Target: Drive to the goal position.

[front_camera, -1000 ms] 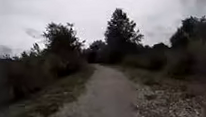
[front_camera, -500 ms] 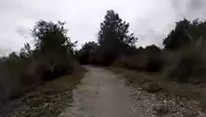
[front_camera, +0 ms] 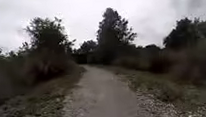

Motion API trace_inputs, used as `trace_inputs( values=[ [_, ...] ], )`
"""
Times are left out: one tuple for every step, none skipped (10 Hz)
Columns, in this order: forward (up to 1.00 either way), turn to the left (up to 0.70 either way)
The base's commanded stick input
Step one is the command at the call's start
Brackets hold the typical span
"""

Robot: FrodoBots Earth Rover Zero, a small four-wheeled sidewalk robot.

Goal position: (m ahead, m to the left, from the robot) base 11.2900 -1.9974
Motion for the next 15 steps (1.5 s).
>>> trace_inputs(
  values=[
    [0.7,0.0],
    [0.7,0.0],
    [0.7,0.0],
    [0.7,0.0],
    [0.7,0.0],
    [0.7,0.0],
    [0.7,0.0],
    [0.7,0.0],
    [0.7,0.0],
    [0.7,0.0],
    [0.7,0.0],
    [0.7,0.0],
    [0.7,0.0],
    [0.7,0.0],
    [0.7,0.0]
  ],
)
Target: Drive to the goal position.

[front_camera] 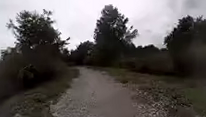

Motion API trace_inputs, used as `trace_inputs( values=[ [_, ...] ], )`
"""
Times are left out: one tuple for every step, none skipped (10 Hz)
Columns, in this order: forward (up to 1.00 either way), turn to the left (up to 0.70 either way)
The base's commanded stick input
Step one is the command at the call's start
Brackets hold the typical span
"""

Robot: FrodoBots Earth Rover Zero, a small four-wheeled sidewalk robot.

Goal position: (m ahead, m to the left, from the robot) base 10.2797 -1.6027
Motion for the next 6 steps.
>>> trace_inputs(
  values=[
    [0.7,0.0],
    [0.7,0.0],
    [0.7,0.0],
    [0.7,0.0],
    [0.7,0.0],
    [0.7,0.0]
  ],
)
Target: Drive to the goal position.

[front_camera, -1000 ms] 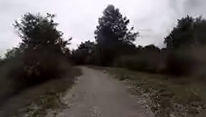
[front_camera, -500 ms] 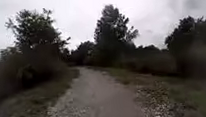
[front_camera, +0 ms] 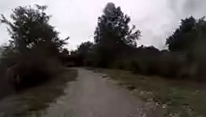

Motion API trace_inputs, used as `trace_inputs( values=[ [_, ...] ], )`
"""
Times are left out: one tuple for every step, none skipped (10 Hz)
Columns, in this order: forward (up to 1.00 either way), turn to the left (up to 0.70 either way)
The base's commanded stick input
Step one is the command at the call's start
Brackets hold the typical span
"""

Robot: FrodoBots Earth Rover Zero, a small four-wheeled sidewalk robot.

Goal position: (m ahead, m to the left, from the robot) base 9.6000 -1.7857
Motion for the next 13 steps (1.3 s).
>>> trace_inputs(
  values=[
    [0.7,0.0],
    [0.7,0.0],
    [0.7,0.0],
    [0.7,0.0],
    [0.7,0.0],
    [0.7,0.21],
    [0.7,0.35],
    [0.7,0.3],
    [0.7,0.13],
    [0.7,0.0],
    [0.7,0.0],
    [0.7,0.0],
    [0.7,0.0]
  ],
)
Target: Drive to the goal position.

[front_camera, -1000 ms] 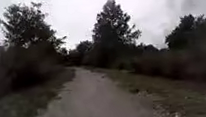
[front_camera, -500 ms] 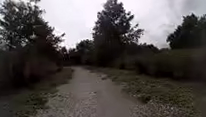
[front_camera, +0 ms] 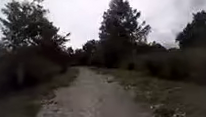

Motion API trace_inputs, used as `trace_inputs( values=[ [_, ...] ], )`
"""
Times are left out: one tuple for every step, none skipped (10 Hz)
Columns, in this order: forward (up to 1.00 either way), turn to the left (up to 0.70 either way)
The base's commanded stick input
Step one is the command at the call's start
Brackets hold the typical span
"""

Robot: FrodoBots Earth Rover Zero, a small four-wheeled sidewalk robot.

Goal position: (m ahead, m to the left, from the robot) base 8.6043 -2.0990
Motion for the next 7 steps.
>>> trace_inputs(
  values=[
    [0.7,0.0],
    [0.7,0.0],
    [0.7,0.0],
    [0.7,0.0],
    [0.7,0.0],
    [0.7,0.0],
    [0.7,0.0]
  ],
)
